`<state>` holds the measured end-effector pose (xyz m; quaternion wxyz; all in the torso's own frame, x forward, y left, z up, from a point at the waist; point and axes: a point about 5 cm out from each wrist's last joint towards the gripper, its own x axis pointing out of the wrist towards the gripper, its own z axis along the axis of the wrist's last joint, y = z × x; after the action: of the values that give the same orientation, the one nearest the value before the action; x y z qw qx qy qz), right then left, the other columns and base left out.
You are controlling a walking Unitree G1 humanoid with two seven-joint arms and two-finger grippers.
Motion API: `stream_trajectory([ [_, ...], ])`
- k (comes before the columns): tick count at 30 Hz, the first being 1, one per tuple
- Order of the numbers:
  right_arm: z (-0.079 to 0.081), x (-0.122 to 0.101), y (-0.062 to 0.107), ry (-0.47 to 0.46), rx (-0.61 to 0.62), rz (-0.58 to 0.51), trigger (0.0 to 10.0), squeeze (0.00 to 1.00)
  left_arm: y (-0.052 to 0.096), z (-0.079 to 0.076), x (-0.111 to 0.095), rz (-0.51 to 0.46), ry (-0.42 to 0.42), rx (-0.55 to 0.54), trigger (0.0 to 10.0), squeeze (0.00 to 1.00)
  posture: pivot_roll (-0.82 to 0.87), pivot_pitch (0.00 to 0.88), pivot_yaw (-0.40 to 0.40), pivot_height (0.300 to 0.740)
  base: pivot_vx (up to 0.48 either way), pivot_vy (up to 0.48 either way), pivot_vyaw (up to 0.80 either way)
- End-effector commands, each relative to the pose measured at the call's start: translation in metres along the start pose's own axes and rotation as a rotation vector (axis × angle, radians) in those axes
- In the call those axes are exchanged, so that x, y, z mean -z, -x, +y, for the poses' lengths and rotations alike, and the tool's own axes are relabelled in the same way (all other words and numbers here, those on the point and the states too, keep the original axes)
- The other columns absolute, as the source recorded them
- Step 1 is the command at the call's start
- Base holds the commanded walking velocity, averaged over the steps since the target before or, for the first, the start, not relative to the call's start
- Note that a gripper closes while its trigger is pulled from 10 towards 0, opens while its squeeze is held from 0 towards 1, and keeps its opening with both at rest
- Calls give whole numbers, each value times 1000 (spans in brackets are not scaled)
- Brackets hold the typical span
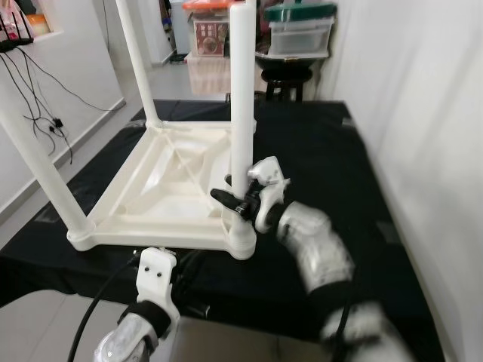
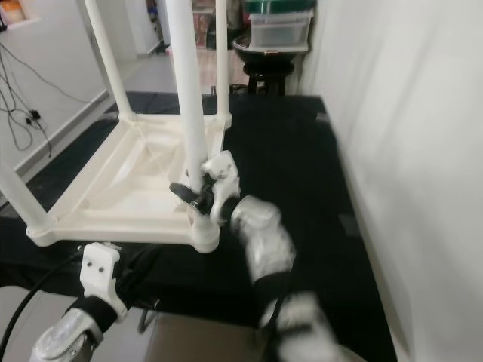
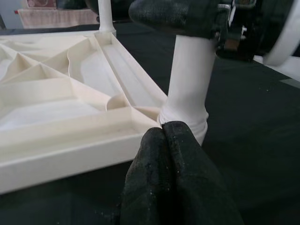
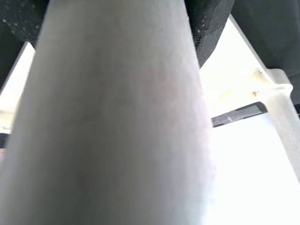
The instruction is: Building children table
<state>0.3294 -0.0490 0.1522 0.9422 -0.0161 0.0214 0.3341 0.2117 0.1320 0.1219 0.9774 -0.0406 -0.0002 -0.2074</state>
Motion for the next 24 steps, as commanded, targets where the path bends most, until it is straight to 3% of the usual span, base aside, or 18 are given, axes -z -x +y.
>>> stream_trajectory([
  [1,2,29,1,-44,-12,147,0,0,0,3,0,9,6,0,10000,0,-6,17,20,740,0,0,0],
  [7,-6,31,-4,-42,8,169,0,0,0,3,-1,-1,9,-10,10000,0,-7,17,17,740,0,0,0],
  [8,-8,28,-5,-41,4,161,10000,0,-1,3,-1,-4,7,-17,10000,0,-5,15,15,740,0,0,0],
  [9,-11,21,-8,-32,-16,139,10000,176,-2,3,-2,-6,6,-22,10000,0,-6,13,14,740,0,0,0],
  [11,-12,17,-8,-26,-29,129,10000,176,-2,3,-1,-6,7,-22,10000,0,-6,13,14,740,0,0,0],
  [12,-11,2,-11,-38,-118,77,10000,1000,-3,3,-1,-6,14,-16,10000,0,-7,11,14,740,0,0,0],
  [14,-9,-4,-11,-42,-146,60,10000,1000,-3,3,-1,-6,18,-14,10000,0,-7,11,14,740,0,0,0],
  [17,-2,-23,-6,42,-407,-13,10000,1000,-4,2,-1,-6,22,-8,10000,0,-5,3,10,740,0,0,0],
  [18,-1,-26,-3,59,-531,-23,10000,75,-5,2,-1,-6,23,-7,10000,0,-5,3,10,740,0,0,0],
  [19,-1,-27,-1,62,-613,-22,10000,0,-5,2,-1,-6,23,-7,10000,0,-5,3,10,740,0,0,0],
  [24,-7,-26,-6,99,-749,21,10000,0,-6,1,0,-3,22,-6,10000,0,9,0,9,740,0,0,0],
])
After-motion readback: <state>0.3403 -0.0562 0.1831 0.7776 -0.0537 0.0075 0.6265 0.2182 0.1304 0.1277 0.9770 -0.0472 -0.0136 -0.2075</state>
